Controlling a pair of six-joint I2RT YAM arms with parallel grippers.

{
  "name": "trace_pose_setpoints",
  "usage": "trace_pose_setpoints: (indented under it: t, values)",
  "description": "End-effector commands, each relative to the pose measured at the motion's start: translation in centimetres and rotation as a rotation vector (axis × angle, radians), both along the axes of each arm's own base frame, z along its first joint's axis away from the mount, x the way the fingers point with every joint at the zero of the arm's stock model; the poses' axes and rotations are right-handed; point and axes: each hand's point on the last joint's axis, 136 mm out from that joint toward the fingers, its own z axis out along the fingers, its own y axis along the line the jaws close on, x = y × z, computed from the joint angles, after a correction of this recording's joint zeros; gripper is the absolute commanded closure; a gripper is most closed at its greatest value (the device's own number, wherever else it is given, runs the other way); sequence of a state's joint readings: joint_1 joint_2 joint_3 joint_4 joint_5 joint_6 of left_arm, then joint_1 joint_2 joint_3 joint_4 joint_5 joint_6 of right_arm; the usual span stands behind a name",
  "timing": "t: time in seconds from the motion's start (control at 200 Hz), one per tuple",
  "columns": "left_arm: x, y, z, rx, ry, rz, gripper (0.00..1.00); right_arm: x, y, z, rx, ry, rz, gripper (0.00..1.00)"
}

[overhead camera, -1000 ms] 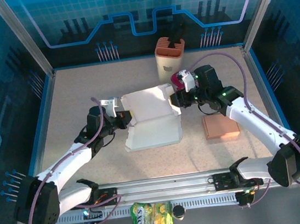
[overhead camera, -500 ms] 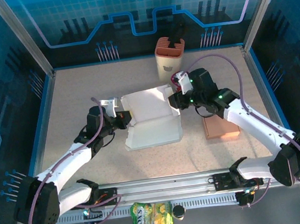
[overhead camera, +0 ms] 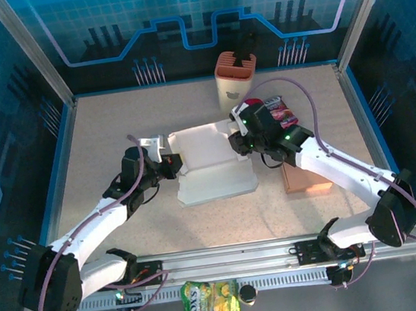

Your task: Fold the paper box

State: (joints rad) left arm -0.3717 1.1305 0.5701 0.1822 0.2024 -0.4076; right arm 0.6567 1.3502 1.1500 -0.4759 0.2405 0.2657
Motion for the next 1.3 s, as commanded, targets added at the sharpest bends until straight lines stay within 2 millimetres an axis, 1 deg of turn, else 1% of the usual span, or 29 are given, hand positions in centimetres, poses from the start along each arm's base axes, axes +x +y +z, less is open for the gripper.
trace_pose_setpoints:
  t: [0.0,0.095,0.14,0.175,0.26,0.345,0.405,0.47,0.59,0.72,0.78,0.785,0.795,0.825,1.015,1.106,1.166,1.231,1.296]
  values:
    - [0.2,-0.8,3.3,-0.013,-0.096,-0.034,1.00,0.0,0.1,0.2,-0.013,-0.011,-0.020,0.66]
    - [0.1,-0.7,3.2,-0.007,-0.098,-0.031,1.00,-0.1,0.3,0.4,0.018,-0.008,-0.006,0.63]
    - [0.1,-0.7,3.1,-0.006,-0.095,-0.030,1.00,-0.3,0.3,0.4,0.053,0.004,0.003,0.64]
    - [0.1,-0.7,3.2,-0.004,-0.096,-0.029,1.00,-0.3,0.3,0.5,0.089,0.013,0.013,0.66]
    - [0.2,-0.6,3.1,-0.003,-0.094,-0.027,1.00,-1.2,1.4,0.8,0.228,0.058,0.117,0.67]
    - [0.2,-0.6,3.1,0.000,-0.094,-0.022,1.00,-1.9,1.7,1.0,0.310,0.099,0.190,0.67]
    - [0.2,-0.5,3.1,0.001,-0.092,-0.020,1.00,-2.5,1.7,1.3,0.344,0.106,0.234,0.62]
    - [0.3,-0.5,3.0,0.005,-0.093,-0.018,1.00,-3.0,1.3,1.6,0.395,0.108,0.265,0.57]
    - [0.3,-0.5,3.0,0.004,-0.091,-0.018,1.00,-3.3,0.0,2.1,0.482,0.108,0.280,0.55]
    - [0.4,-0.6,3.1,0.003,-0.091,-0.019,1.00,-3.3,-1.5,2.5,0.557,0.102,0.273,0.50]
    - [0.4,-0.6,3.2,0.004,-0.093,-0.020,1.00,-3.1,-2.1,3.2,0.579,0.082,0.266,0.48]
    - [0.4,-0.5,3.2,0.004,-0.094,-0.019,1.00,-3.2,-2.1,2.7,0.578,0.093,0.263,0.47]
    - [0.4,-0.6,3.1,0.004,-0.093,-0.020,1.00,-3.3,-2.2,2.4,0.580,0.099,0.260,0.47]
    - [0.4,-0.6,3.1,0.003,-0.092,-0.021,1.00,-3.3,-2.4,2.3,0.588,0.098,0.259,0.47]
    - [0.3,-0.6,3.0,0.007,-0.089,-0.024,1.00,-3.4,-3.4,4.4,0.666,0.038,0.272,0.41]
    - [0.4,-0.6,2.9,0.007,-0.088,-0.026,1.00,-3.1,-3.6,5.0,0.685,0.029,0.275,0.41]
    - [0.4,-0.7,2.9,0.007,-0.088,-0.026,1.00,-2.7,-3.5,5.1,0.691,0.034,0.280,0.44]
    - [0.4,-0.6,2.9,0.009,-0.087,-0.025,1.00,-2.4,-3.2,4.9,0.695,0.055,0.288,0.49]
    - [0.4,-0.6,3.0,0.010,-0.089,-0.026,1.00,-2.2,-3.0,4.4,0.683,0.073,0.289,0.50]
